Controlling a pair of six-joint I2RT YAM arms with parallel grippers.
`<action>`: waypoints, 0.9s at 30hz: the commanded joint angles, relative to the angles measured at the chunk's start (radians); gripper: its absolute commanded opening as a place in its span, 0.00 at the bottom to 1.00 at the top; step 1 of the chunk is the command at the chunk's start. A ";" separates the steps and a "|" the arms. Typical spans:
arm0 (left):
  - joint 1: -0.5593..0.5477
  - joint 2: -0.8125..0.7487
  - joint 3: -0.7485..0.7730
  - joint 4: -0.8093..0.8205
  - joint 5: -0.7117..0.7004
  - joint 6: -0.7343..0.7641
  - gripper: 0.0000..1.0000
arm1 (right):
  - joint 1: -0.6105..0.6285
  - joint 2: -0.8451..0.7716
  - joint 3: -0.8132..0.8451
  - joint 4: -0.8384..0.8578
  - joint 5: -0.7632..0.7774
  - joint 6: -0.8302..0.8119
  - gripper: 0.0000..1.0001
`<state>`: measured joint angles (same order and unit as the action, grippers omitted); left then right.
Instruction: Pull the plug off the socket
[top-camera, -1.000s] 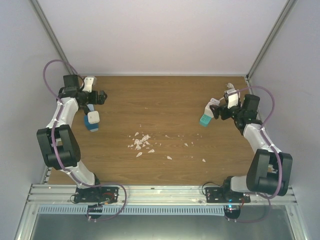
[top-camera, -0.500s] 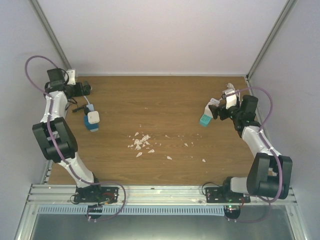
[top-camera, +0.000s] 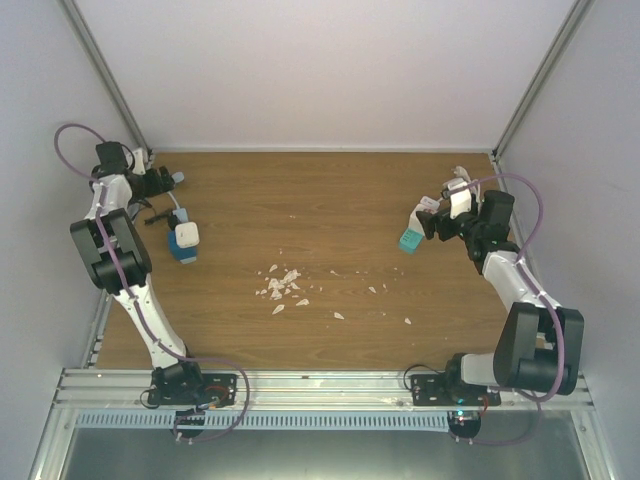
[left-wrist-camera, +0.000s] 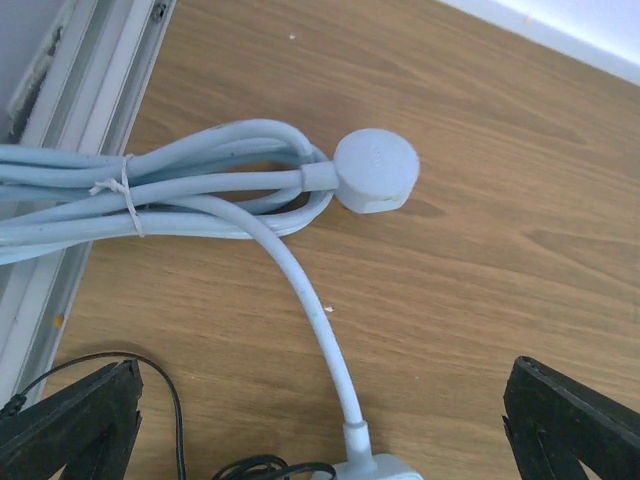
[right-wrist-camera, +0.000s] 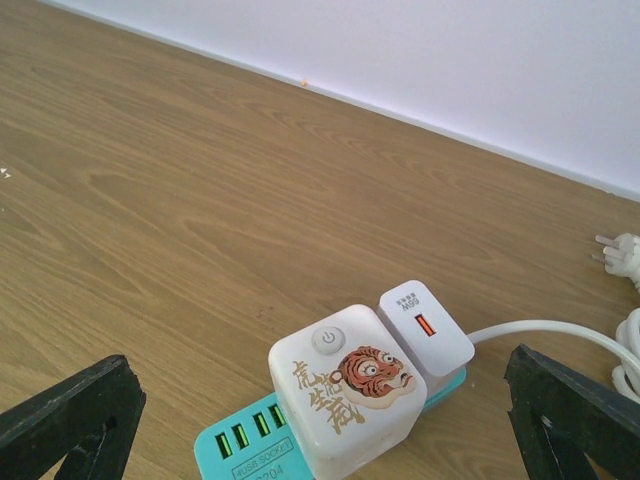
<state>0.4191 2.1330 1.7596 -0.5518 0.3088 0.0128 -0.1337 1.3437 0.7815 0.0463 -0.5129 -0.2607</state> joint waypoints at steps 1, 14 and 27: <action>-0.005 0.050 0.042 0.004 -0.018 -0.030 0.98 | 0.012 0.026 0.016 0.015 0.004 -0.017 1.00; -0.080 0.182 0.137 -0.029 -0.088 0.031 0.96 | 0.012 0.040 0.030 0.001 0.007 -0.015 1.00; -0.197 0.210 0.150 -0.076 -0.088 0.055 0.95 | 0.011 0.050 0.040 -0.017 -0.012 -0.015 1.00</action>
<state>0.2592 2.3196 1.8832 -0.6037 0.2031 0.0483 -0.1329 1.3781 0.7933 0.0360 -0.5144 -0.2623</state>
